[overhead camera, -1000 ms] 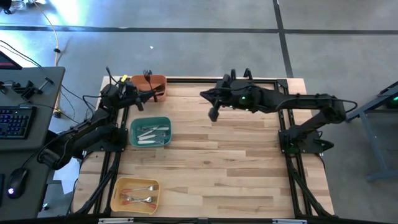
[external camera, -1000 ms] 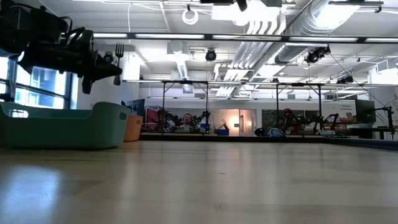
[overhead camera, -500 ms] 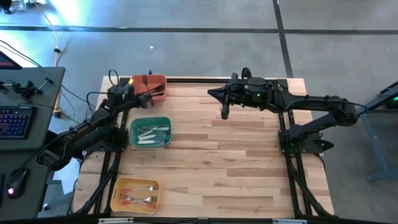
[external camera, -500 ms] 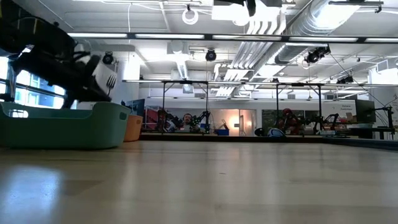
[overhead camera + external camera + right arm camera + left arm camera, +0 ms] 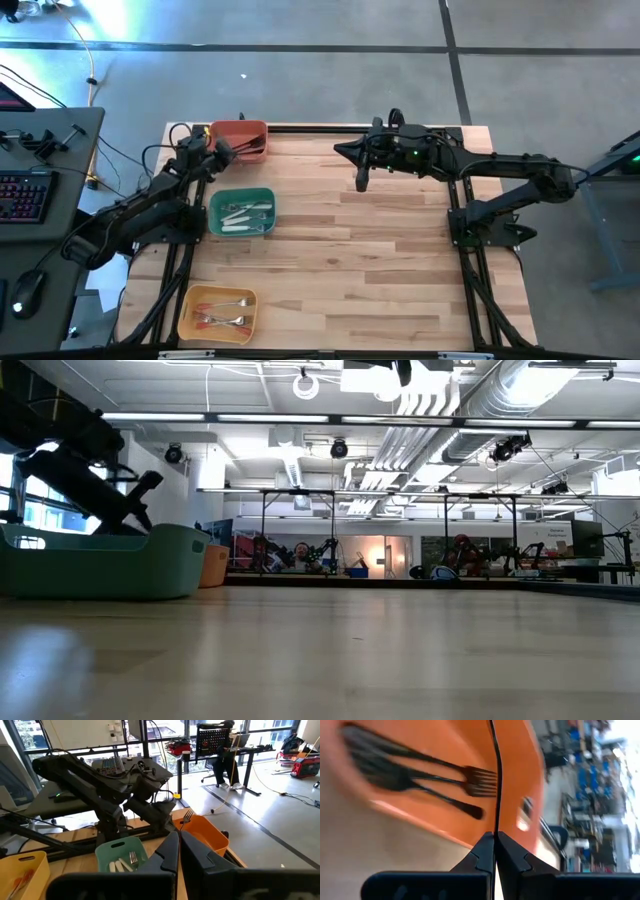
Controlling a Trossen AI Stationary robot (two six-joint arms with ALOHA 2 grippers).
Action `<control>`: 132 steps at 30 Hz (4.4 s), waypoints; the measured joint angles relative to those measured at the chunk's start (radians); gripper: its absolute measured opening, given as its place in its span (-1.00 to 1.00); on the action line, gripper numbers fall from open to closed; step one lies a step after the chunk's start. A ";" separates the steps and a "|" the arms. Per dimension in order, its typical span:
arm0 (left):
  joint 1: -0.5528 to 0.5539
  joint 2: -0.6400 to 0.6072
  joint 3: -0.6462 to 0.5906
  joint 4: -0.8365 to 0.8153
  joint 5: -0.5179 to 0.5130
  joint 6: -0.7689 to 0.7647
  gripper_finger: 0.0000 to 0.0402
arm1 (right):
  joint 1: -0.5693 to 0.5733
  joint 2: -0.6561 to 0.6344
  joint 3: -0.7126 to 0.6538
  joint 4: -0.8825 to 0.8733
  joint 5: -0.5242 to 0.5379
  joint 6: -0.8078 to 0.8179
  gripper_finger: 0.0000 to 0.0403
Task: Sort silverware by color (type)
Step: Put the black fork into the orange bin, then return to Home Position
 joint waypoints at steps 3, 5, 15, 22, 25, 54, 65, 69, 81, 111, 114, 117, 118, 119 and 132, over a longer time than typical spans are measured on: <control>0.014 0.039 0.000 0.011 -0.006 -0.050 -1.00 | 0.004 0.000 0.000 0.000 0.000 0.000 -1.00; 0.015 0.065 0.000 0.041 -0.005 -0.068 -1.00 | 0.009 0.000 0.000 0.000 0.000 0.000 -1.00; 0.015 0.115 0.000 0.090 0.003 -0.181 -0.80 | 0.016 0.000 0.000 0.000 -0.009 -0.003 -1.00; 0.013 0.115 0.000 0.162 0.013 -0.166 -0.62 | 0.016 0.001 0.000 -0.001 -0.011 -0.003 -1.00; 0.013 0.115 0.000 0.206 0.018 -0.157 -0.58 | 0.016 0.001 0.000 -0.001 -0.011 -0.003 -1.00; -0.046 0.115 0.000 0.343 0.119 -0.050 -0.84 | 0.016 0.002 0.000 -0.046 -0.018 -0.003 -1.00; -0.046 0.115 0.000 0.177 0.118 -0.020 -0.55 | 0.016 0.002 0.000 -0.046 -0.018 0.000 -1.00; -0.046 0.115 0.000 0.236 0.142 -0.024 -0.42 | 0.016 0.002 0.000 -0.046 -0.018 0.000 -1.00; -0.040 0.110 0.000 0.320 0.315 0.015 -0.25 | 0.016 0.002 0.000 -0.046 -0.019 0.008 -1.00; -0.045 -0.138 0.000 0.253 0.480 0.279 -0.32 | 0.016 0.001 0.000 -0.066 -0.019 0.000 -1.00; -0.107 -0.150 0.000 0.254 0.474 0.330 -0.36 | 0.013 0.001 0.000 -0.086 -0.019 0.000 -1.00; -0.176 -0.150 0.000 0.253 0.438 0.363 -0.40 | 0.013 0.001 0.000 -0.098 -0.019 0.000 -1.00; -0.201 -0.150 0.000 0.253 0.413 0.373 -0.41 | 0.013 0.001 0.000 -0.099 -0.019 0.000 -1.00; -0.226 -0.150 0.000 0.253 0.385 0.384 -0.43 | 0.013 0.001 0.000 -0.099 -0.019 0.000 -1.00; -0.521 -0.150 0.000 0.292 0.077 0.455 -0.61 | 0.013 0.001 0.000 -0.102 -0.019 -0.023 -1.00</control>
